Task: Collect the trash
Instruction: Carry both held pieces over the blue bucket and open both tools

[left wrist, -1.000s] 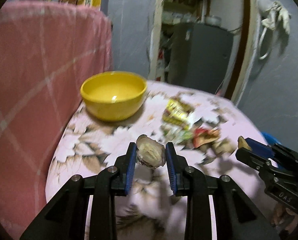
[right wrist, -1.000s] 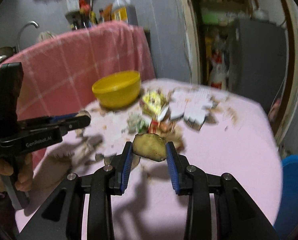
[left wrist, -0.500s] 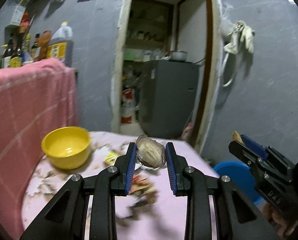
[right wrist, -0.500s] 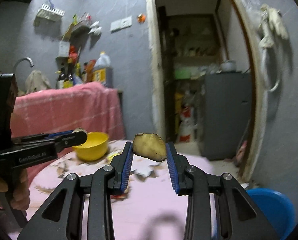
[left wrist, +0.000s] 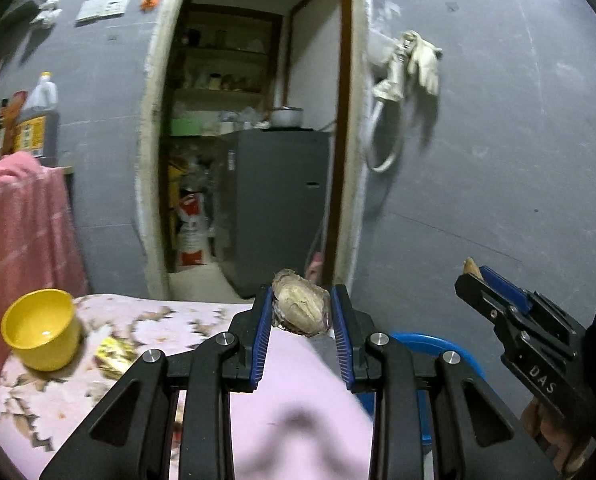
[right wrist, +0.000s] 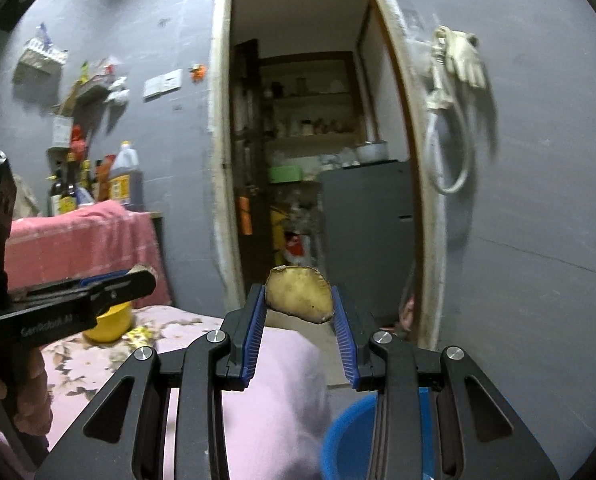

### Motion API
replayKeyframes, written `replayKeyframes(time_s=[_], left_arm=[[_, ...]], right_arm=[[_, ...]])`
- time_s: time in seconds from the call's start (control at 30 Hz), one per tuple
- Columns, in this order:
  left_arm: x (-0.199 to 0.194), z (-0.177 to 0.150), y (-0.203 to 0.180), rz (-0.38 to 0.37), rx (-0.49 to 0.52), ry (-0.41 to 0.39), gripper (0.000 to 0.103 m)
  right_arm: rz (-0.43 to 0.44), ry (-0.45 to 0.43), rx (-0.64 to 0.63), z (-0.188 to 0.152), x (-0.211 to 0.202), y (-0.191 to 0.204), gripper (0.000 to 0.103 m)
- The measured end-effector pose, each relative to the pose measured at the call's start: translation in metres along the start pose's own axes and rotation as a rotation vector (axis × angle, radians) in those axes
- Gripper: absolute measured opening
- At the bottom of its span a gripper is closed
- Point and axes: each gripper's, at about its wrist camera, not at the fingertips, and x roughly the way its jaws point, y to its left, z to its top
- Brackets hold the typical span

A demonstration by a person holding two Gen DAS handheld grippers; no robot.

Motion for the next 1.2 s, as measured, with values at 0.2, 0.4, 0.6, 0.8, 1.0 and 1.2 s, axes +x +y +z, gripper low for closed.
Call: replayKeyframes(time_s=[0.2,0.4,0.6,0.8,1.0,1.2], left_arm=[[0.031,-0.008,-0.03,-0.06,0.021,0.06,0.025],[0.059,-0.019,-0.047,-0.108,0.005,0.126,0.025],[0.086,-0.025,-0.058,-0.137,-0.032,0.192,0.025],[0.108,-0.035,-0.067,-0.162,-0.051,0.26,0.025],[0.122,-0.045,-0.083,-0.187,-0.031,0.312,0.025],[0.134,-0.052,-0.094,-0.205,-0.005,0.348,0.026]], right_arm=[[-0.079,0.048,0.059,-0.006,0.0,-0.03,0.031],[-0.13,0.106,0.106,-0.014,0.001,-0.052,0.031],[-0.167,0.163,0.156,-0.022,0.005,-0.072,0.031],[-0.2,0.229,0.194,-0.035,0.012,-0.089,0.031],[-0.207,0.269,0.241,-0.042,0.016,-0.104,0.032],[-0.217,0.332,0.291,-0.052,0.026,-0.118,0.033]])
